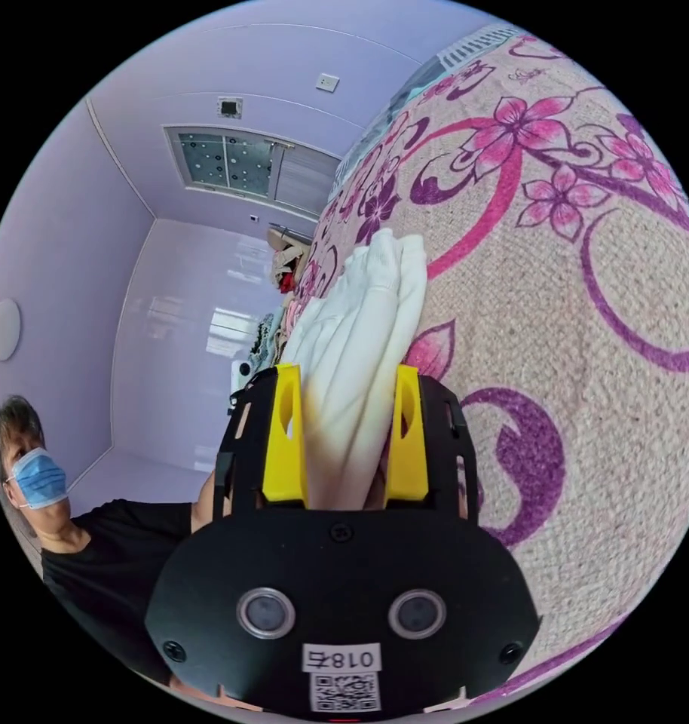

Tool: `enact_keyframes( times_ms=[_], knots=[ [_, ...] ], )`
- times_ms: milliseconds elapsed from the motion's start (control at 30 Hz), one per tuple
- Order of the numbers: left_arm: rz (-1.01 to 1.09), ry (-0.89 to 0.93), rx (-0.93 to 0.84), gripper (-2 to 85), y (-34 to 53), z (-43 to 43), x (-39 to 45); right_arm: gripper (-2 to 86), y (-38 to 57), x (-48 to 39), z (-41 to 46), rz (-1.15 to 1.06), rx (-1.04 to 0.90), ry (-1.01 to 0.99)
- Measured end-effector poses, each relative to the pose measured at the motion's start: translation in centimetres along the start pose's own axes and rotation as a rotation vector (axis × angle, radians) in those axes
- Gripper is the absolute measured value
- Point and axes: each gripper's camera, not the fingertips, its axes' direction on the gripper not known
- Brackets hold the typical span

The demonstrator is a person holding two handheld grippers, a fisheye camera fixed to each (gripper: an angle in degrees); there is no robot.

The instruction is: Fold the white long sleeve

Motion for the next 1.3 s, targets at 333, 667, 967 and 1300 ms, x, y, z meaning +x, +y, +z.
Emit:
enact_keyframes(
  times_ms=[333, 667, 967, 1300],
  knots=[
    [0.428, -0.009, 0.261, 6.2, 6.9, -6.4, 12.2, 7.7, 7.9, -2.9, -1.5, -0.254, 0.156, -0.009],
    [0.812, 0.055, 0.367, 6.1, 13.0, -7.4, 35.2, 7.6, 22.9, -10.3, -16.6, -0.532, 0.477, 0.159],
    [0.515, 0.397, 0.154, 6.4, 9.4, 11.2, 52.7, 8.1, 26.6, -10.8, -42.9, -0.336, 0.436, 0.553],
    [0.023, 0.223, -0.176, 7.9, 8.3, 19.3, 50.2, 9.0, 28.9, 14.8, -57.6, 0.217, 0.715, 0.788]
  ],
)
